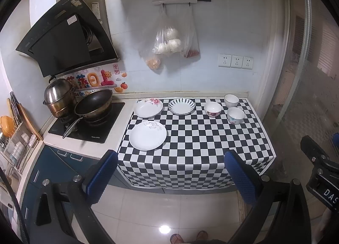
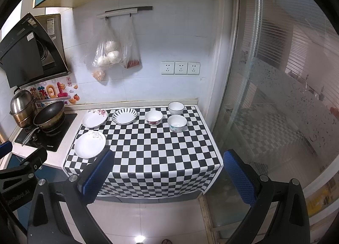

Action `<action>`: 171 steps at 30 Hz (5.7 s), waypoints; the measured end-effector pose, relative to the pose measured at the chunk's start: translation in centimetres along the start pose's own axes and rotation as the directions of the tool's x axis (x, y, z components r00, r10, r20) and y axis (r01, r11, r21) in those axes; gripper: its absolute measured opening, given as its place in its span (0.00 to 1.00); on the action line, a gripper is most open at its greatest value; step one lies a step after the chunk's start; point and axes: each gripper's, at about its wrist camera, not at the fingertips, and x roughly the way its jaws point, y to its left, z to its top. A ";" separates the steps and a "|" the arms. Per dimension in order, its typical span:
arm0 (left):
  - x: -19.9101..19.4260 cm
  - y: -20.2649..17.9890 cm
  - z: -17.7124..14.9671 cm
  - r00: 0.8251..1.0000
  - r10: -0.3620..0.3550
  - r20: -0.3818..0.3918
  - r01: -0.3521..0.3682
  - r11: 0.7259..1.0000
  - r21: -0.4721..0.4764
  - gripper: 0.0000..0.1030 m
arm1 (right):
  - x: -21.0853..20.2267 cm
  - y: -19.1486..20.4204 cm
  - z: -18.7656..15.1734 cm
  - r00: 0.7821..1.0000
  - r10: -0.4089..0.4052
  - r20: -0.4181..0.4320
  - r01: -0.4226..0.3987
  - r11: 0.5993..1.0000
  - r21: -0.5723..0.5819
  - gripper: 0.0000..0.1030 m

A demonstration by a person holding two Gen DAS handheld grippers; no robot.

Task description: Organize plates and bowls

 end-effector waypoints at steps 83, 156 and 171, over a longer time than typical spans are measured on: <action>5.6 5.0 1.3 0.998 0.061 0.029 -0.060 0.998 -0.035 1.00 | 5.3 3.3 -0.3 0.998 0.055 0.033 -0.055 0.998 0.011 1.00; 58.7 19.6 1.5 0.623 -0.136 -0.770 0.014 0.987 -0.163 0.38 | 70.0 33.6 -7.0 0.401 0.368 -0.839 -0.382 0.899 0.212 0.23; 57.0 9.7 4.4 0.613 -0.178 -0.770 0.171 0.981 -0.090 0.38 | 68.6 22.1 -5.7 0.480 0.360 -0.800 -0.262 0.929 0.260 0.22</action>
